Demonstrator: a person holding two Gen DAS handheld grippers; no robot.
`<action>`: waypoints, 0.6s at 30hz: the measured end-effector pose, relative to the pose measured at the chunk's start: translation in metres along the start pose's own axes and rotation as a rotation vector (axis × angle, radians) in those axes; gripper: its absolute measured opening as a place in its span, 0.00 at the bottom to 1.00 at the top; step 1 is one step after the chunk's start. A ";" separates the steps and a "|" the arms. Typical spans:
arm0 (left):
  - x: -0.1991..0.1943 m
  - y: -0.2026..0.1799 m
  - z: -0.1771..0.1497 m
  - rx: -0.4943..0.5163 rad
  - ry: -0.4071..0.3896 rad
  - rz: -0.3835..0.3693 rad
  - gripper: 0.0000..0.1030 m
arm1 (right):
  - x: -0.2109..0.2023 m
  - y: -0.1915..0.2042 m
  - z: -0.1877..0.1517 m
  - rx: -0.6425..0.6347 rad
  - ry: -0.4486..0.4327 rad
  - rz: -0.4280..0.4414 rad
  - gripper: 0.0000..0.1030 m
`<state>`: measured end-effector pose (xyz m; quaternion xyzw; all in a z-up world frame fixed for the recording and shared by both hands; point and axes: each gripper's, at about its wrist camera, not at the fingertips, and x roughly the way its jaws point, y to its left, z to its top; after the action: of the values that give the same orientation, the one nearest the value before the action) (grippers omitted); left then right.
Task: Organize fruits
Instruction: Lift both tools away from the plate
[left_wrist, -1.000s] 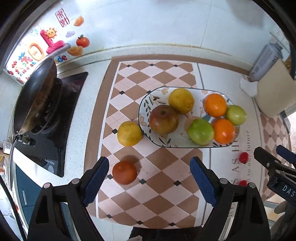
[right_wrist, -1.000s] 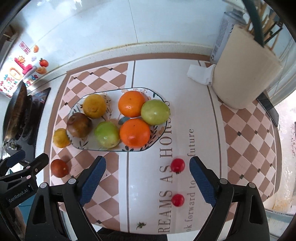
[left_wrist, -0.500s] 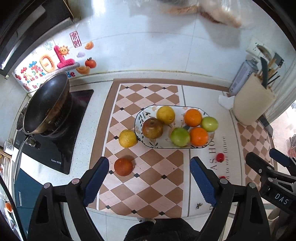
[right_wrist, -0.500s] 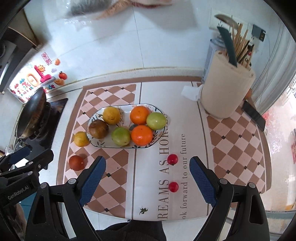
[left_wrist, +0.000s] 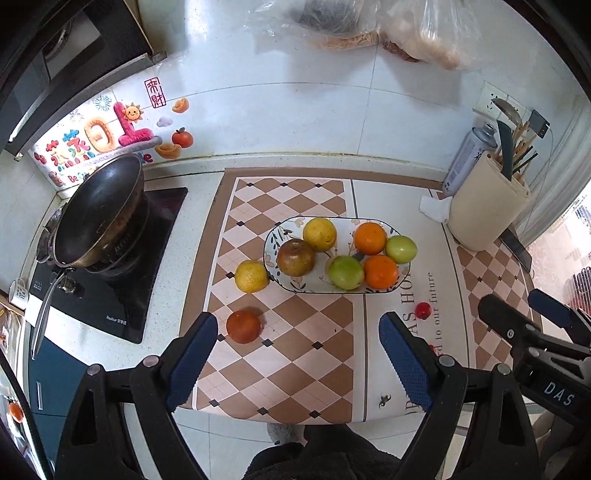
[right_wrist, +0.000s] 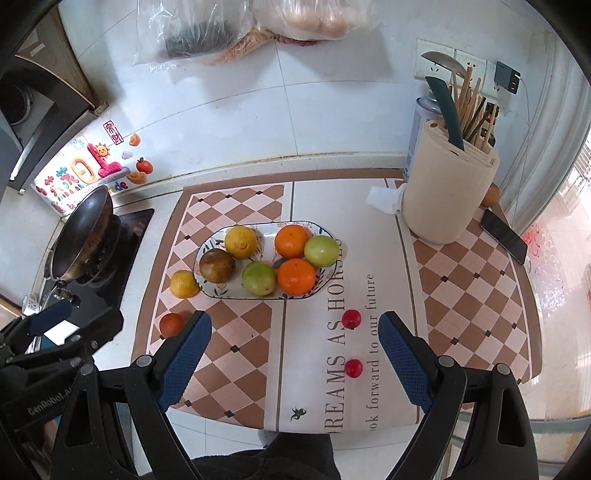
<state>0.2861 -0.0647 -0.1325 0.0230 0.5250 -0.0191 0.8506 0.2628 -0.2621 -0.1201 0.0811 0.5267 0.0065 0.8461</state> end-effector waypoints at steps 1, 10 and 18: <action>0.001 0.000 0.000 -0.001 0.002 0.001 0.87 | 0.001 0.000 0.001 -0.001 0.002 -0.001 0.91; 0.023 0.010 0.009 -0.049 0.029 0.023 0.88 | 0.031 -0.010 0.012 0.036 0.053 0.023 0.91; 0.067 0.064 0.010 -0.160 0.069 0.186 0.98 | 0.094 0.006 0.019 0.013 0.171 0.174 0.91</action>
<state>0.3289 -0.0021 -0.1871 0.0041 0.5494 0.1025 0.8292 0.3218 -0.2495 -0.1945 0.1312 0.5879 0.0832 0.7939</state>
